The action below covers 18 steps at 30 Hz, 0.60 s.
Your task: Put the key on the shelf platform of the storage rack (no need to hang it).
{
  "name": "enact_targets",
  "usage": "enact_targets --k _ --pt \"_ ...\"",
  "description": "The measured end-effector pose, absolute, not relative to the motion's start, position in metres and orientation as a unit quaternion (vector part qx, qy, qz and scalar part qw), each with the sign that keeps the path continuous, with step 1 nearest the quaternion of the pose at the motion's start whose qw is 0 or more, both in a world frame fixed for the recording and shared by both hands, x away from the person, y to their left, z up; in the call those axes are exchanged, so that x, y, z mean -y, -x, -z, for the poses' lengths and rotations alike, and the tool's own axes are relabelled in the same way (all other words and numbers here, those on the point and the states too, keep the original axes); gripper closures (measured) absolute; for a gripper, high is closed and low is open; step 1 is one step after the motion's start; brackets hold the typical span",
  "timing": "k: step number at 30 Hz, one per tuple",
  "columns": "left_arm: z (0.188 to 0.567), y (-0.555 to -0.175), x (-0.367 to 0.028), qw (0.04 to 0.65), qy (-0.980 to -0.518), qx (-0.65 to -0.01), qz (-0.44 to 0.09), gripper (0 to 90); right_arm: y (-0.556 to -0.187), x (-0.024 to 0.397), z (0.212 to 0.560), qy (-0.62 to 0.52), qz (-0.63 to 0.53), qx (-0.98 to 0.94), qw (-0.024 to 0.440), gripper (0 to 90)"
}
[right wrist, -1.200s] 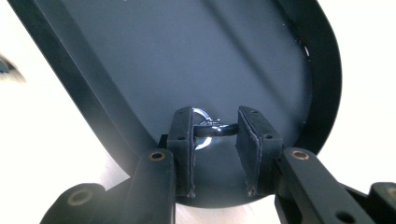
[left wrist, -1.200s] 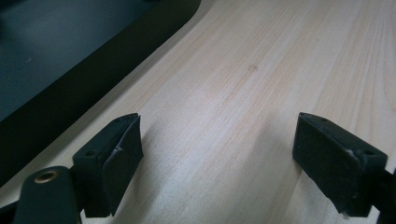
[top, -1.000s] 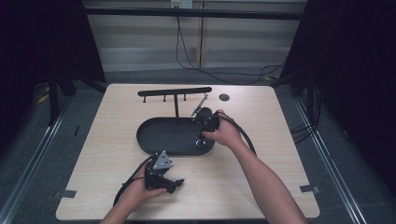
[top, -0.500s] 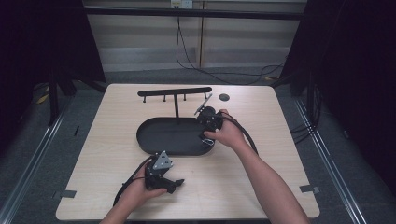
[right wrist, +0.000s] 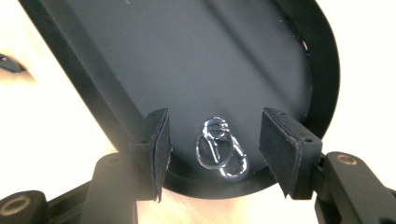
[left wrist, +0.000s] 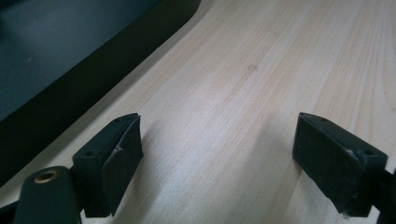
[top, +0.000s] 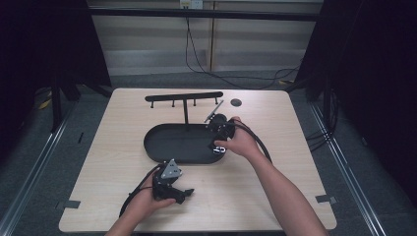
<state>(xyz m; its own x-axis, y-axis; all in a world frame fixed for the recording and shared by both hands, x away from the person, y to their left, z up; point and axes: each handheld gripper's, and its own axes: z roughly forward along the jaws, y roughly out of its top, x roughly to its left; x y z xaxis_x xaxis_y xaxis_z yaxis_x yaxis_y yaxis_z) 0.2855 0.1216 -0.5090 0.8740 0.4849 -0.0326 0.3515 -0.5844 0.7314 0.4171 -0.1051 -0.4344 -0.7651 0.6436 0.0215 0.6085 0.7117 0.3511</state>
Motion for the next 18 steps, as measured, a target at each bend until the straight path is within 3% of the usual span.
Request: enact_targets --k 18 --pt "0.509 -0.285 -0.122 0.390 -0.886 -0.236 -0.086 15.5 -0.399 0.123 0.424 -0.343 -0.188 -0.919 0.037 39.2"
